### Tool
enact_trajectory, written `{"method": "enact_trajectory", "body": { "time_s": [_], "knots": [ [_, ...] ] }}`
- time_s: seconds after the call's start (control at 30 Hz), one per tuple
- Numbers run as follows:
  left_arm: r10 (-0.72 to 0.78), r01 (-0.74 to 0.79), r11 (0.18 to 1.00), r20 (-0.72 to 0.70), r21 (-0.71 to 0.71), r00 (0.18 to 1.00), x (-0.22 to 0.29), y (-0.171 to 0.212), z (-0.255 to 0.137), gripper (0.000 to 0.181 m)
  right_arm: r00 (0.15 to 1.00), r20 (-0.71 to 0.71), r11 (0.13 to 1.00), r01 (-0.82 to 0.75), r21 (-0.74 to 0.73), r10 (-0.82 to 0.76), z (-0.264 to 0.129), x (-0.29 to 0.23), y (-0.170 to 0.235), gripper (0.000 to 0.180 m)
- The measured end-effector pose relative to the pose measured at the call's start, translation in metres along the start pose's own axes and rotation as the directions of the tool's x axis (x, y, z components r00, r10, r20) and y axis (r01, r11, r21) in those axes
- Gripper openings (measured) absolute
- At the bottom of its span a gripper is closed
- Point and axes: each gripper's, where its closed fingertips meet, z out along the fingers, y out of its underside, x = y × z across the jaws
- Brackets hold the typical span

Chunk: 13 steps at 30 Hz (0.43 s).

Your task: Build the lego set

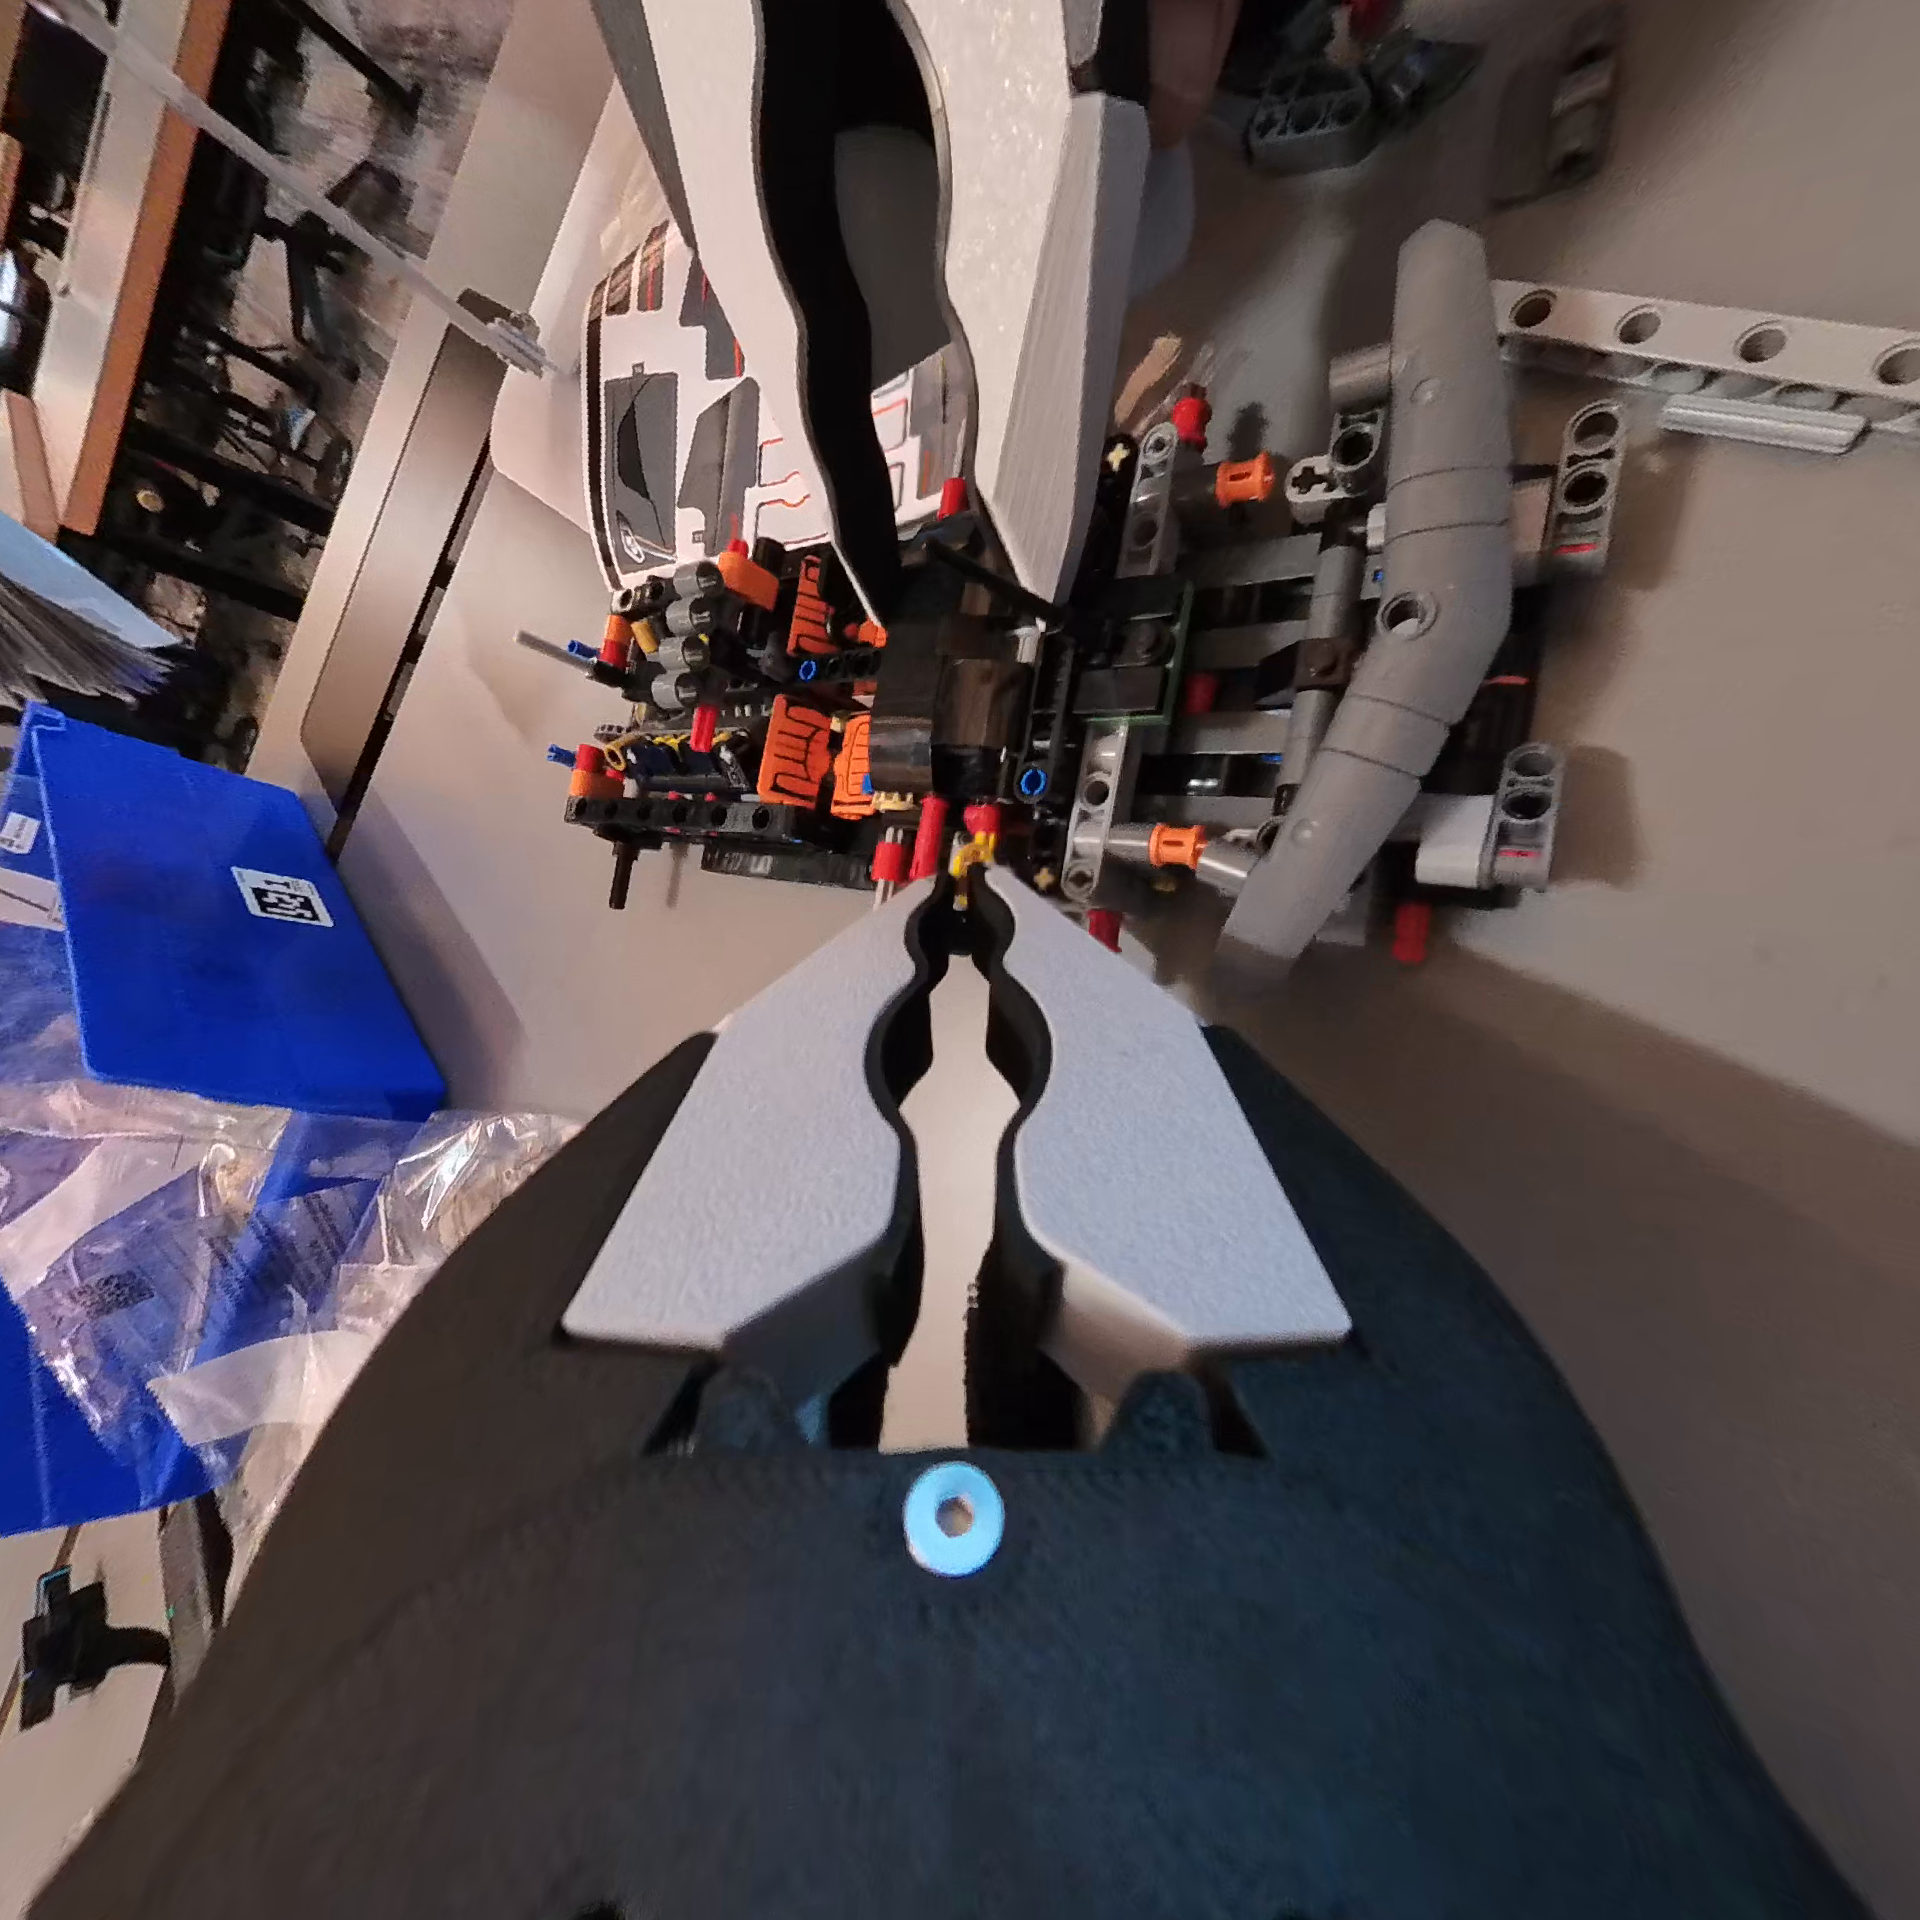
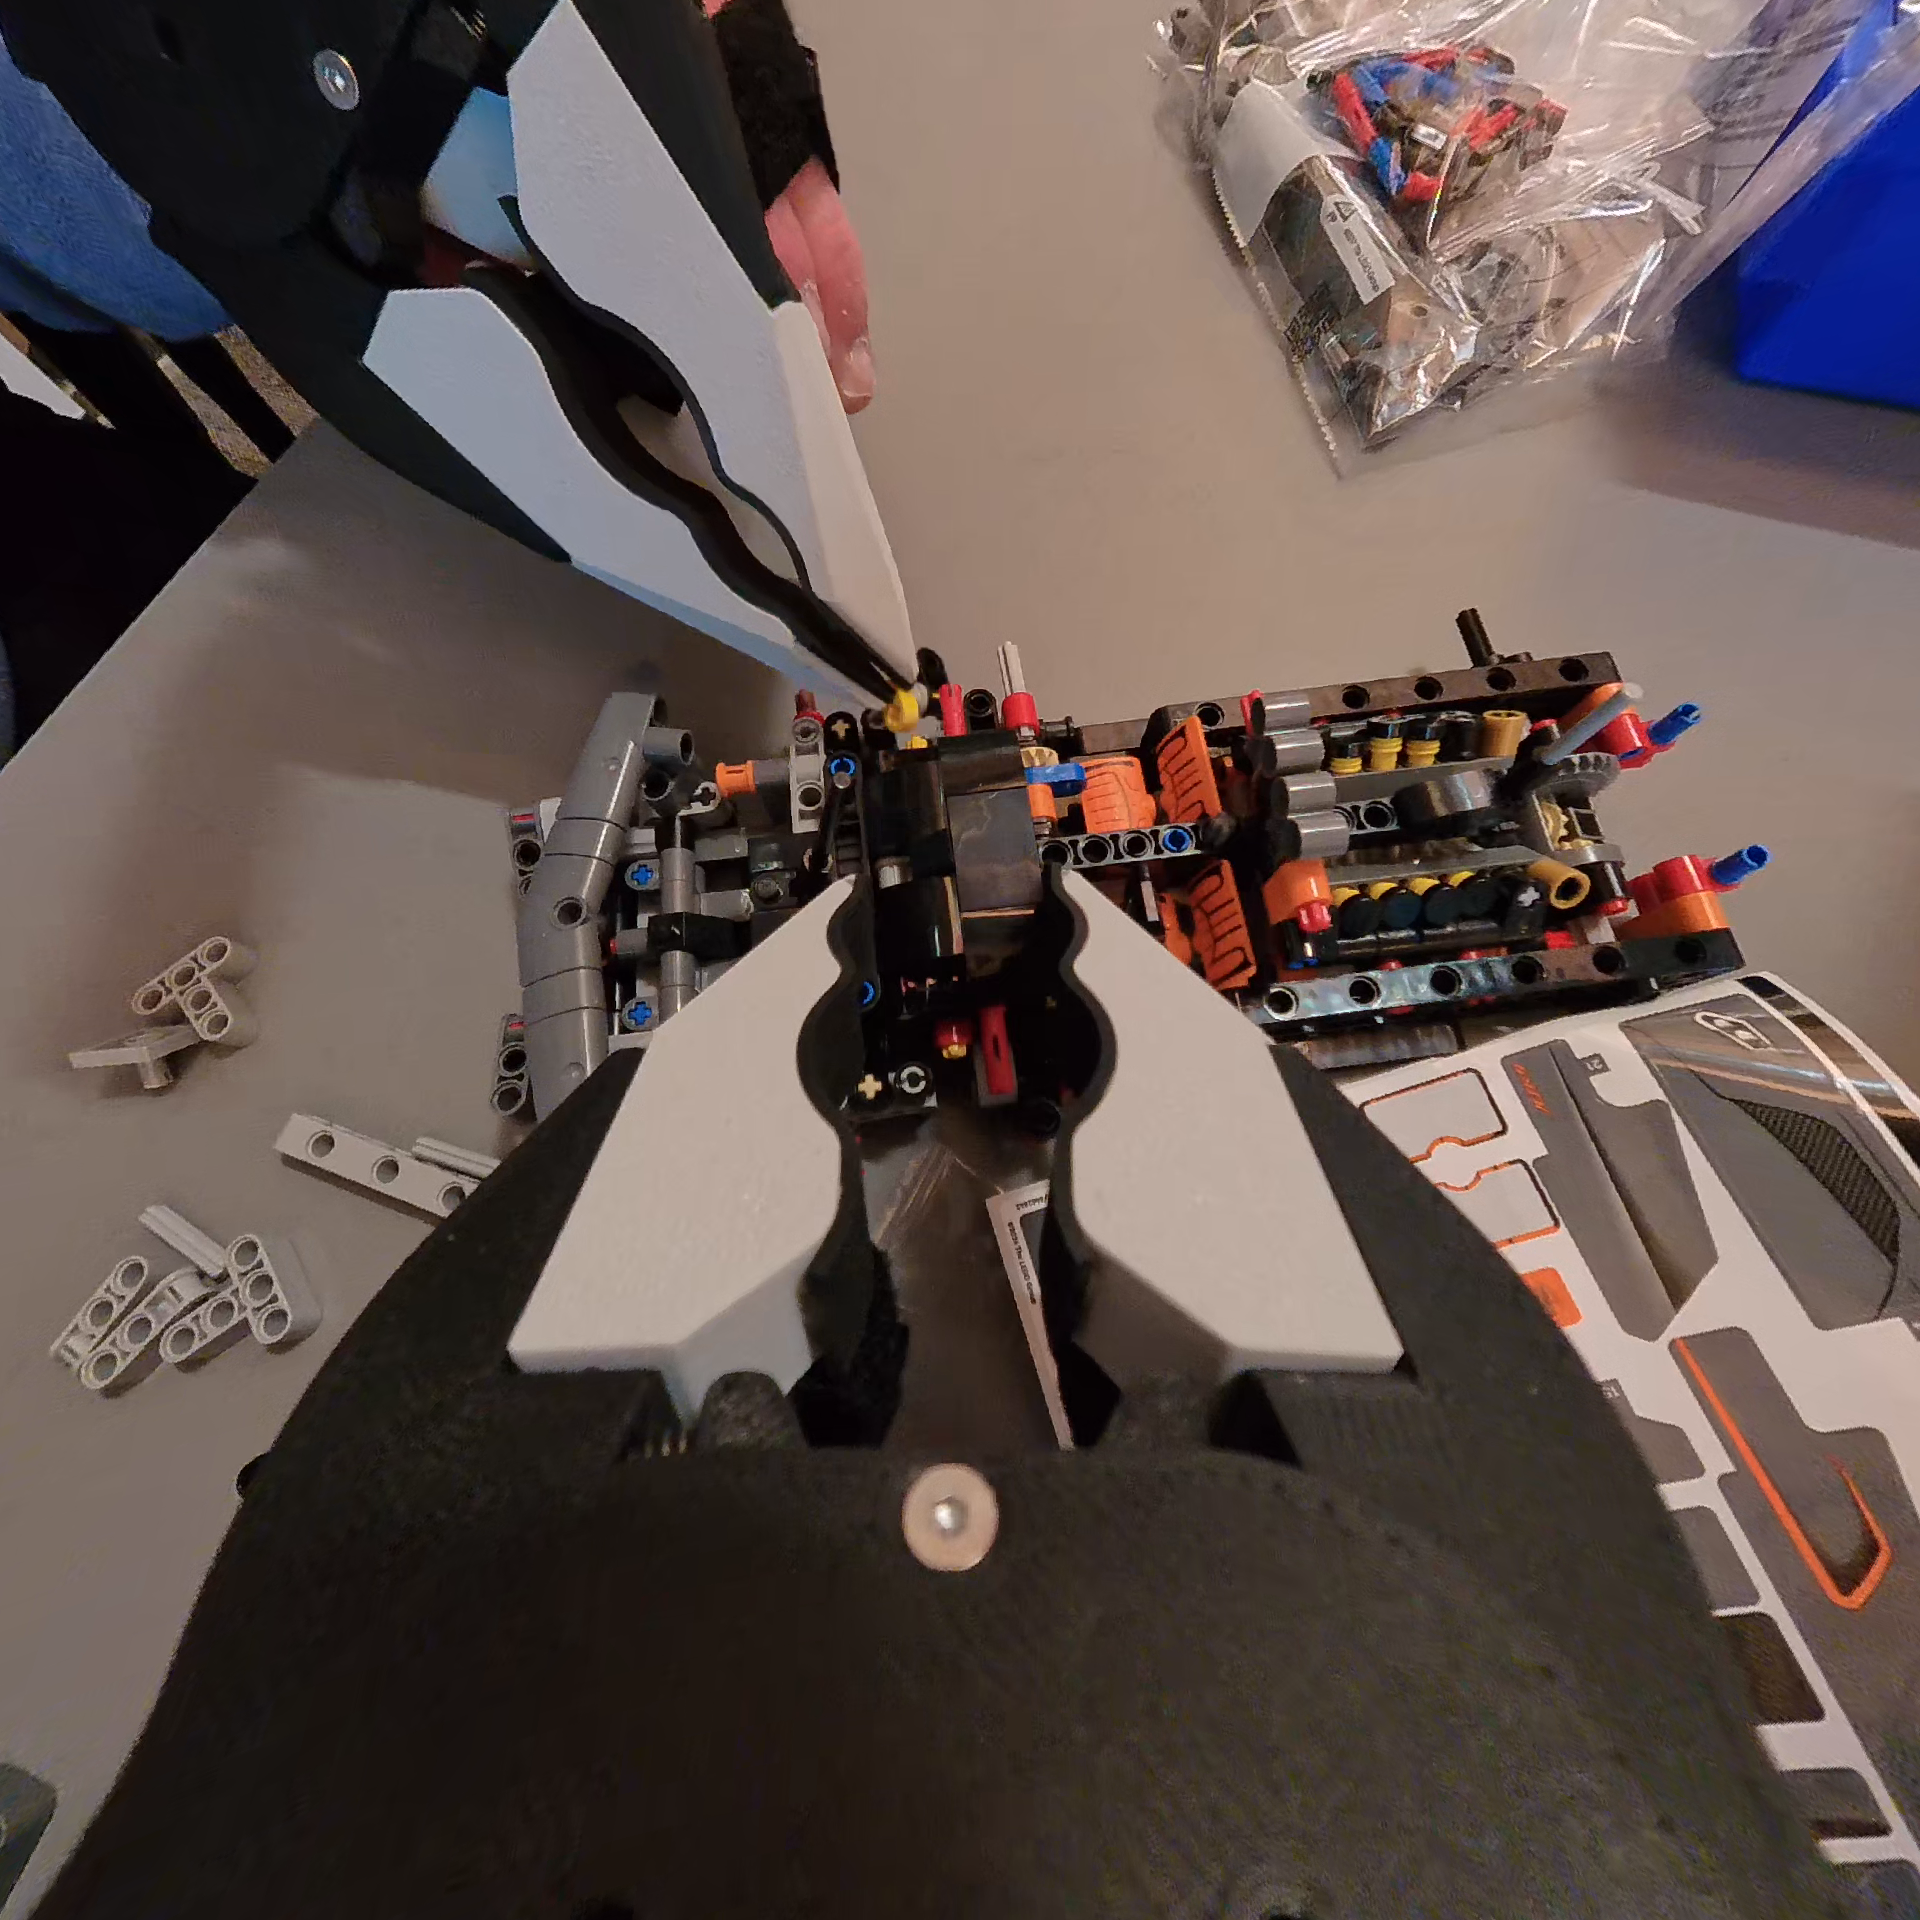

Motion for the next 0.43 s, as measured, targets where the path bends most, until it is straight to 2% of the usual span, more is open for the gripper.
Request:
{"method": "enact_trajectory", "body": {
  "time_s": [0.03,0.3,0.43],
  "knots": [
    [-0.005,0.005,1.000,0.006,-0.001,1.000,0.000,0.001,-0.001,0.000,1.000,0.000,1.000,0.000,0.000,0.000,0.000,0.000,0.000,0.030],
    [-0.150,0.149,0.988,-0.007,-0.027,0.989,0.000,0.023,-0.008,0.000,1.000,0.001,1.000,-0.002,0.002,0.002,0.000,0.000,0.000,0.030],
    [-0.176,0.176,0.984,-0.005,-0.038,0.984,-0.001,0.032,-0.012,0.000,1.000,0.002,1.000,-0.002,0.003,0.002,0.000,0.000,0.000,0.030]
  ]
}}
